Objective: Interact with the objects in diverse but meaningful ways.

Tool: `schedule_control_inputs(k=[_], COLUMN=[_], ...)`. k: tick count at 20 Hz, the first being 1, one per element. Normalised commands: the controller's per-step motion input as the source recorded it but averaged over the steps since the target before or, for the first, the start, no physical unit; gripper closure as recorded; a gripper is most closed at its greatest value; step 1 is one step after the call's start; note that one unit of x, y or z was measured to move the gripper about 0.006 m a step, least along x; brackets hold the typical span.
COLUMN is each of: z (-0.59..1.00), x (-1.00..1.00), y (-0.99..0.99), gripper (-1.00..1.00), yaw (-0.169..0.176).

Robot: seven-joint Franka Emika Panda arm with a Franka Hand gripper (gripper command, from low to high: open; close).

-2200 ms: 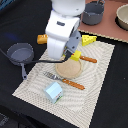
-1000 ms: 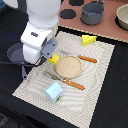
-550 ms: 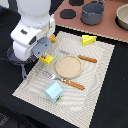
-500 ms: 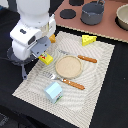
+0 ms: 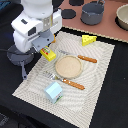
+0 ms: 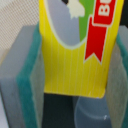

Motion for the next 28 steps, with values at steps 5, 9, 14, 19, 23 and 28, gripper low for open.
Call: schedule_control_inputs(k=[5, 9, 14, 19, 23, 28], z=[-0.28, -0.27, -0.20, -0.12, -0.13, -0.13], x=[-0.11, -0.11, -0.30, -0.42, -0.34, -0.23], y=[0.09, 0.04, 0.01, 0.03, 0.07, 0.21], gripper=[1.00, 1.00, 1.00, 1.00, 1.00, 1.00], yaw=[-0.035, -0.047, -0.145, -0.218, -0.145, -0.076])
